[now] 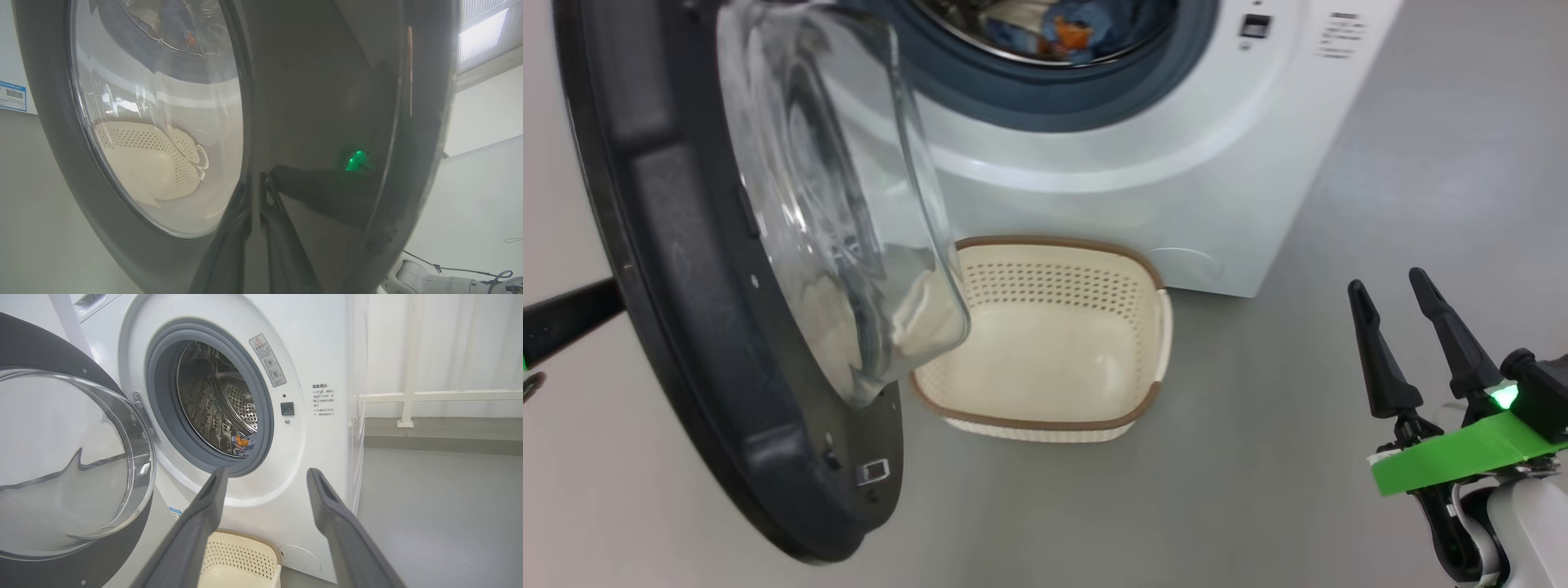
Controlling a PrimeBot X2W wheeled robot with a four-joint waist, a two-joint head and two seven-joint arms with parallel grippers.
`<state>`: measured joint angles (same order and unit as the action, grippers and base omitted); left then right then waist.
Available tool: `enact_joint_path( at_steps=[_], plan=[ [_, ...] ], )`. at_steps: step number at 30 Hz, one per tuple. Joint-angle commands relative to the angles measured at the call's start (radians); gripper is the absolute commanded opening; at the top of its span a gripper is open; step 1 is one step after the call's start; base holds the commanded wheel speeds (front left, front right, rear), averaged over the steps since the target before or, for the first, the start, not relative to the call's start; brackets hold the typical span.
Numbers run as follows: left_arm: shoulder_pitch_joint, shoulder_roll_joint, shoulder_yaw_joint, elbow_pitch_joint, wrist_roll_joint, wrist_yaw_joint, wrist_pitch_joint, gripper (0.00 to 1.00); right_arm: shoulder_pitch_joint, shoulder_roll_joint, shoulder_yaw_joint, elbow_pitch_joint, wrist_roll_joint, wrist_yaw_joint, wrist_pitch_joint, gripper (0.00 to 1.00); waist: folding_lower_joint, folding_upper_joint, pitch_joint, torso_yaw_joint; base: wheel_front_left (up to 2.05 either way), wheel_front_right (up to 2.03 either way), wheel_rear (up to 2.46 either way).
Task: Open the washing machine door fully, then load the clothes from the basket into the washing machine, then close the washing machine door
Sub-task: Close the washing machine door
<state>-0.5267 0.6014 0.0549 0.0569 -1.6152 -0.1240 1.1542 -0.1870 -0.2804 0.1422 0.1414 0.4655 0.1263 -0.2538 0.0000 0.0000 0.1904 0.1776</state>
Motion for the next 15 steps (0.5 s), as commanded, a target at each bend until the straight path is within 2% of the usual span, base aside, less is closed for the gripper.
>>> enact_joint_path(
  at_steps=[1, 15],
  plan=[
    [-0.03, 0.039, 0.035, -0.04, 0.013, -0.007, 0.003, 0.0, 0.011, -0.005, 0.007, -0.026, -0.006, 0.004, -0.008, 1.0, 0.0, 0.0, -0.027, -0.051, 0.0, 0.0, 0.0],
    [-0.056, 0.002, 0.016, -0.024, 0.071, -0.007, -0.052, 0.0, 0.05, 0.021, -0.024, -0.037, -0.008, 0.004, -0.008, 1.0, 0.0, 0.0, -0.063, -0.195, 0.0, 0.0, 0.0]
  ],
)
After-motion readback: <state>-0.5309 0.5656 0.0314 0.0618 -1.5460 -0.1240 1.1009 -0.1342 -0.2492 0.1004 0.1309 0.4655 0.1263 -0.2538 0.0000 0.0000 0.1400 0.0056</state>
